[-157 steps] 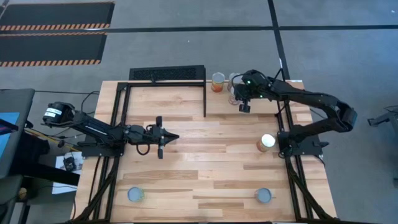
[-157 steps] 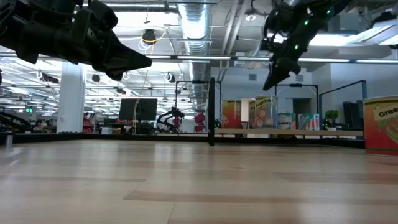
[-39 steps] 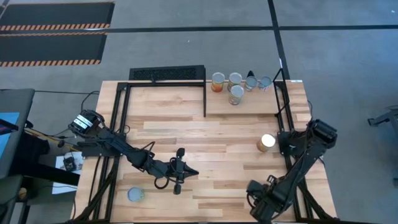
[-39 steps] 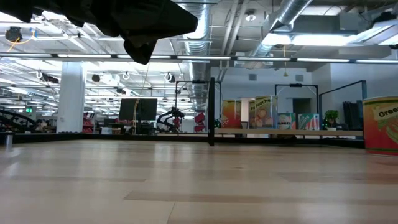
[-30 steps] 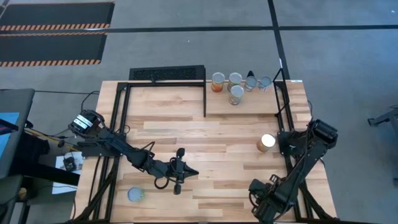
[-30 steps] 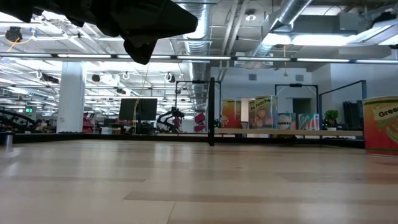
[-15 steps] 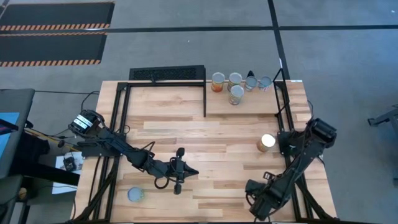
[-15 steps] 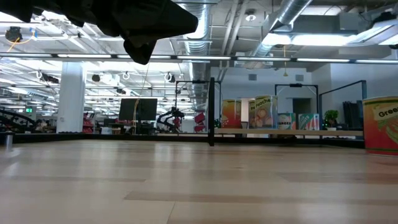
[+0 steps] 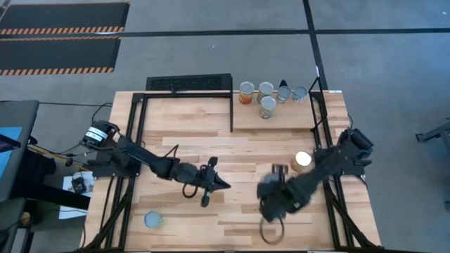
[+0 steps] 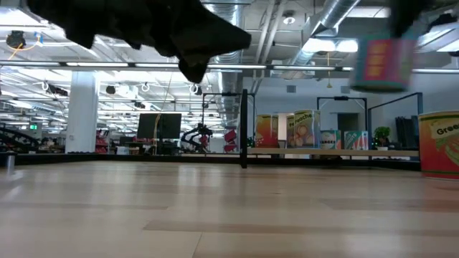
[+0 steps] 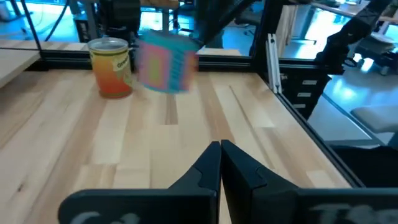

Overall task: Pick and place cans onto a shelf
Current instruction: Put the blue can on the shelf

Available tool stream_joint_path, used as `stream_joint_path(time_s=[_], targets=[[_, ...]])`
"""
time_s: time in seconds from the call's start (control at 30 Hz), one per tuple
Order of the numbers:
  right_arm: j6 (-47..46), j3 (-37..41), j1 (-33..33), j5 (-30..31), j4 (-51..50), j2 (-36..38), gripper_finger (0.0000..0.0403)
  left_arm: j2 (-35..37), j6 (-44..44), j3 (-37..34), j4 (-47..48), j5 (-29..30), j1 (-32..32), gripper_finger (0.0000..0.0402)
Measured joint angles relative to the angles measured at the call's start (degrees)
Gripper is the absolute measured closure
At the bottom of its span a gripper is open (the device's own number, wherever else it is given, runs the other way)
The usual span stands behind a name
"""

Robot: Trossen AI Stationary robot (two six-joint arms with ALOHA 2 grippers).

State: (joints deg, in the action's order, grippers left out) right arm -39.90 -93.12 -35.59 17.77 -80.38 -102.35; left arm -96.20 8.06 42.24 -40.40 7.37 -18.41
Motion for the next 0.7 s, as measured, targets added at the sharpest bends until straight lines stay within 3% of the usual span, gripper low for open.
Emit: stream_joint_path(time_s=[0.17,0.43,0.6,0.7], targets=[[13.09,-0.48,10.49,3.26,-8.04,1.96,0.0393,0.01,0.0,-3.24,-3.38,-4.86,3.58,0.0401],[32.65,14.26,31.6,2.94,-0.83,16.74,0.0398,0.0,4.73,-12.81,-19.74,-9.13,8.98,0.0401],[45.97,25.8,46.77,-0.99,8.52,26.1,0.0398,0.0,5.04,-14.08,-20.59,-10.09,11.39,0.0401],[53.35,29.59,56.61,-4.38,13.38,27.92,0.0398,0.0,4.79,-14.08,-20.46,-10.19,12.39,0.0401]])
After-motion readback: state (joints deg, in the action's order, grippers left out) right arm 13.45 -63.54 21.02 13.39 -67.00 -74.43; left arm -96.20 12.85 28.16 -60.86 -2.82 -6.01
